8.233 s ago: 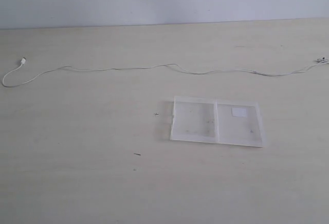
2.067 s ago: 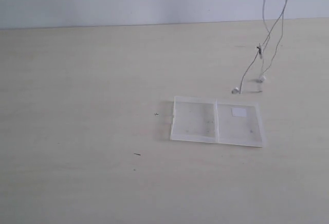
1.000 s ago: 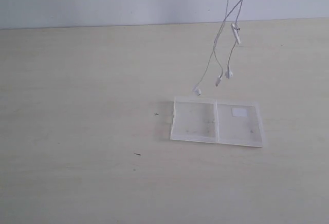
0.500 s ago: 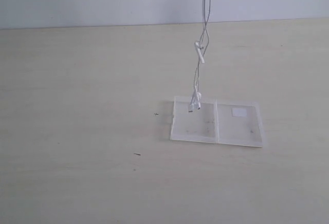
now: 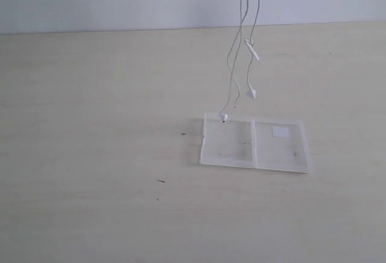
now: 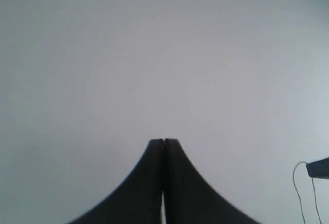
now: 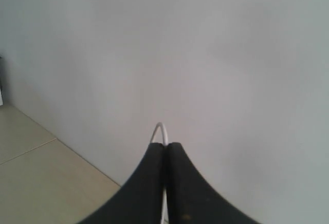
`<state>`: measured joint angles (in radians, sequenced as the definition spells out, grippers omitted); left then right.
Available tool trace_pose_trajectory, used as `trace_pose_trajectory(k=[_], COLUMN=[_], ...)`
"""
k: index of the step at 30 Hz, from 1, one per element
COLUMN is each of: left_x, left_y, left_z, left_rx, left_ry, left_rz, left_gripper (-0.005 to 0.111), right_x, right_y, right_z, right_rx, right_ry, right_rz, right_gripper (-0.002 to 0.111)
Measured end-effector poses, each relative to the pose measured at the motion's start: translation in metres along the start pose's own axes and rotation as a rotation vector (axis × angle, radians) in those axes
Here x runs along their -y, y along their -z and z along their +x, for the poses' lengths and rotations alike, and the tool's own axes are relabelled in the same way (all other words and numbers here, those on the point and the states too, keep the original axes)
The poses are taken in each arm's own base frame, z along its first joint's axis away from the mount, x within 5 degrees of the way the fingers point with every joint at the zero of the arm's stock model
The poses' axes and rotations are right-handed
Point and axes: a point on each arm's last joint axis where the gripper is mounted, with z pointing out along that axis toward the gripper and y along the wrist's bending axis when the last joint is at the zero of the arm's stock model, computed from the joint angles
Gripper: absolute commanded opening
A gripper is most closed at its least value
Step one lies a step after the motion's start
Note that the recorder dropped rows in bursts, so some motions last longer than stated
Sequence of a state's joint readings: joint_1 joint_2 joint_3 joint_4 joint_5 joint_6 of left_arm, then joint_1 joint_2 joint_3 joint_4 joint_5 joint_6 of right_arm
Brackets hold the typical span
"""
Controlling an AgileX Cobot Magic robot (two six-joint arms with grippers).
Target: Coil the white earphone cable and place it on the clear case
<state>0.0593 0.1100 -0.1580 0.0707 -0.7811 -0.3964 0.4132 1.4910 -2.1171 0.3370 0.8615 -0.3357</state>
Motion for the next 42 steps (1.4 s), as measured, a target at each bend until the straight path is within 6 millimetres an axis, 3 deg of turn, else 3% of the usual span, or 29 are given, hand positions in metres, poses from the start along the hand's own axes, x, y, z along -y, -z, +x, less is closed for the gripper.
trace_pose_trajectory(k=[2,6,11,14,20,22,27,30,34,42], left_x=[0.001,-0.001,-0.007,-0.009,0.002,0.011,0.046,0.07,0.094,0.111], left_y=[-0.022,-0.066,-0.11,-0.124,-0.142,-0.143,-0.146,-0.149,-0.153,-0.158], left_z=[-0.003,0.013,0.072,0.12,0.2,0.226,0.274,0.291,0.302,0.322], left_rx=[-0.019,-0.141,-0.398,-0.576,-0.773,-0.817,-0.863,-0.856,-0.835,-0.862], left_ry=[-0.005,-0.022,0.084,0.188,0.344,0.377,0.425,0.45,0.463,0.457], left_rz=[0.0,0.027,0.124,0.241,0.506,0.561,0.698,0.774,0.847,0.822], left_gripper=[0.0,0.0,0.004,0.022,0.083,0.092,0.093,0.093,0.093,0.093], right_x=[0.0,0.0,0.0,0.0,0.0,0.0,0.0,0.0,-0.001,-0.001], right_y=[0.0,0.0,0.0,0.0,0.0,0.0,0.0,0.0,0.0,0.0], right_z=[0.0,0.0,0.0,0.0,0.001,0.001,0.001,0.001,0.001,0.001], right_rx=[0.002,0.002,0.004,0.002,-0.006,-0.006,-0.008,-0.008,-0.013,-0.014], right_ry=[0.007,0.012,0.012,0.012,0.012,0.012,0.012,0.012,0.012,0.011], right_rz=[0.001,-0.001,0.0,-0.001,-0.003,-0.003,-0.004,-0.004,-0.006,-0.008], right_gripper=[0.0,0.0,0.0,0.0,0.0,0.0,0.0,0.0,0.0,0.0])
